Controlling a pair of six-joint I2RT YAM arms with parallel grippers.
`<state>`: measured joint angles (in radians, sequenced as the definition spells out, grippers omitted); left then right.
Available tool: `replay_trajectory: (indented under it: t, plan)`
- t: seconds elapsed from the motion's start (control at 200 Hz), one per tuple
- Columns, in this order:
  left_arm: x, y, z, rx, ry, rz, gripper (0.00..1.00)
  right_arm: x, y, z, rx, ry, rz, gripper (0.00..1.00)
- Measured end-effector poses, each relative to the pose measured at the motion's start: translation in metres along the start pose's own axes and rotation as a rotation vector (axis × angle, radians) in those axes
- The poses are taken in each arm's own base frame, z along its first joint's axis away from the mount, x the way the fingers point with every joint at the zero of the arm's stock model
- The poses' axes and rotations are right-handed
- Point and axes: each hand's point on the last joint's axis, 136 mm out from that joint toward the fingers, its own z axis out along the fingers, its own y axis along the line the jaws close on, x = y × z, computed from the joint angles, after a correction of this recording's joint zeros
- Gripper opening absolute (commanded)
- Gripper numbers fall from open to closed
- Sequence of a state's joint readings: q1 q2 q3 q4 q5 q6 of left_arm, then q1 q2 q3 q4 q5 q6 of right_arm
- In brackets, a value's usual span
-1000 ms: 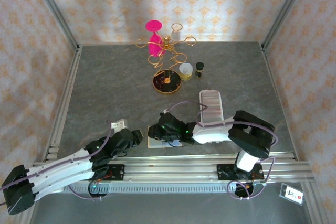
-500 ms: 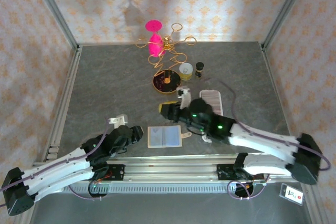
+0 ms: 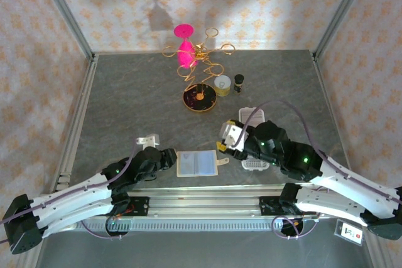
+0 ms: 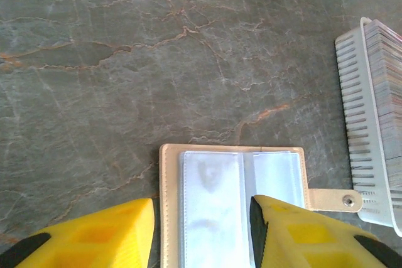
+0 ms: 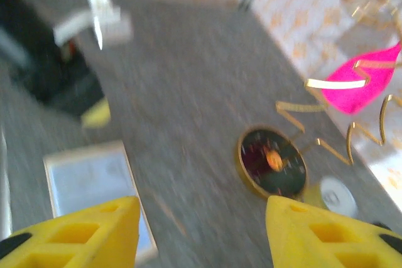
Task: Put the credit cards into the card holder
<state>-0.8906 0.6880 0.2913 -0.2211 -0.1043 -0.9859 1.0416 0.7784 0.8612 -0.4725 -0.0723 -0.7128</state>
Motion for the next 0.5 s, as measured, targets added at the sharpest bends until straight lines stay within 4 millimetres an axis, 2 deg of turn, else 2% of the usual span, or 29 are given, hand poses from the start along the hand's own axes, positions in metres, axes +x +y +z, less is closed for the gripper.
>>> replay_trajectory:
  t: [0.085, 0.155, 0.245, 0.34, 0.41, 0.501]
  plan:
    - [0.002, 0.000, 0.003, -0.004, 0.006, 0.002, 0.45, 0.038, 0.003, 0.001, -0.007, 0.145, -0.121, 0.60]
    - [0.002, 0.000, 0.004, -0.009, 0.010, 0.000, 0.45, 0.074, -0.002, -0.001, 0.002, 0.269, -0.188, 0.65]
    - [0.002, 0.000, 0.005, -0.007, 0.009, -0.004, 0.45, 0.120, -0.010, -0.005, 0.012, 0.405, -0.224, 0.68]
    - [0.002, -0.001, 0.005, -0.006, 0.008, -0.006, 0.45, 0.164, -0.006, -0.008, -0.015, 0.526, -0.253, 0.69]
    - [0.002, -0.001, 0.005, -0.005, 0.007, -0.006, 0.45, 0.189, 0.001, -0.008, -0.051, 0.586, -0.263, 0.69]
    - [0.002, -0.001, 0.005, -0.005, 0.009, -0.006, 0.45, 0.211, 0.010, -0.008, -0.098, 0.630, -0.265, 0.70]
